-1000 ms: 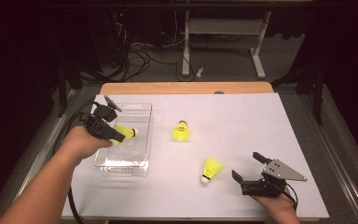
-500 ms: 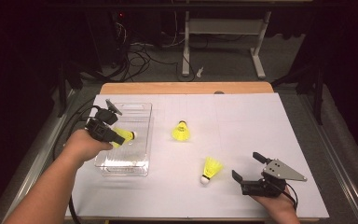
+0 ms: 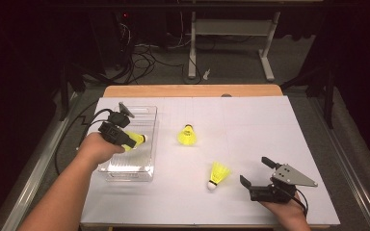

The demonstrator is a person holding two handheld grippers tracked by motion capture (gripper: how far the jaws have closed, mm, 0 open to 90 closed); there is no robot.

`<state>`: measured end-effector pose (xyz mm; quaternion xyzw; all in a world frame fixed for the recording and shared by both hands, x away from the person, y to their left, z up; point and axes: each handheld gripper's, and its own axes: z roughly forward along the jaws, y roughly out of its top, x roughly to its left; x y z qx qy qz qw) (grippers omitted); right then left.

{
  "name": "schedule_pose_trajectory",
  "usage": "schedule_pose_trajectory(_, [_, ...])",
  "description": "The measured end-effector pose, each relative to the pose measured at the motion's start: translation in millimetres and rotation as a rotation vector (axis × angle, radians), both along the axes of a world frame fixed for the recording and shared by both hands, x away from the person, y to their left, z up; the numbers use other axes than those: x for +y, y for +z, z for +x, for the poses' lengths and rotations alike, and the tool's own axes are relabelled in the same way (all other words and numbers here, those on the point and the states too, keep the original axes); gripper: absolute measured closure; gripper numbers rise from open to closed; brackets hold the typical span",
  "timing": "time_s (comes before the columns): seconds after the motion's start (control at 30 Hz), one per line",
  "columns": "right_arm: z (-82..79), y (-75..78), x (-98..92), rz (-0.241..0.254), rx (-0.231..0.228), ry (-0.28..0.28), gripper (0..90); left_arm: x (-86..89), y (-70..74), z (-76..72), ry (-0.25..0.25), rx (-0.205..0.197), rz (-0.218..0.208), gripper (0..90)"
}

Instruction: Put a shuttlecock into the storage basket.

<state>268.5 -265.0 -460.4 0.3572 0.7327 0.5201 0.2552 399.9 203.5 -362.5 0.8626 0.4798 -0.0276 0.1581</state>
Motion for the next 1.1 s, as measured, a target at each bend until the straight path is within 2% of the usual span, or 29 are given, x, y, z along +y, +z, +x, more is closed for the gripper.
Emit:
schedule_pose_trajectory(0.3, [0.1,0.2,-0.5,0.003,-0.001,0.001,1.0,-9.7,6.5,8.9,0.017,-0.016,0.006,89.0])
schedule_pose_trajectory(0.73, [0.5,0.0,-1.7,0.009,-0.001,0.0,1.1,-13.1,16.0,22.8,0.035,-0.021,0.018,89.1])
schedule_pose_trajectory(1.03, [0.4,0.0,-2.0,0.013,0.0,-0.001,1.2,-17.7,13.8,28.9,0.032,-0.018,0.018,89.1])
schedule_pose_trajectory(1.1, [0.5,-0.1,-2.2,0.014,0.001,-0.001,1.3,-19.4,10.3,30.2,0.026,-0.015,0.029,89.0])
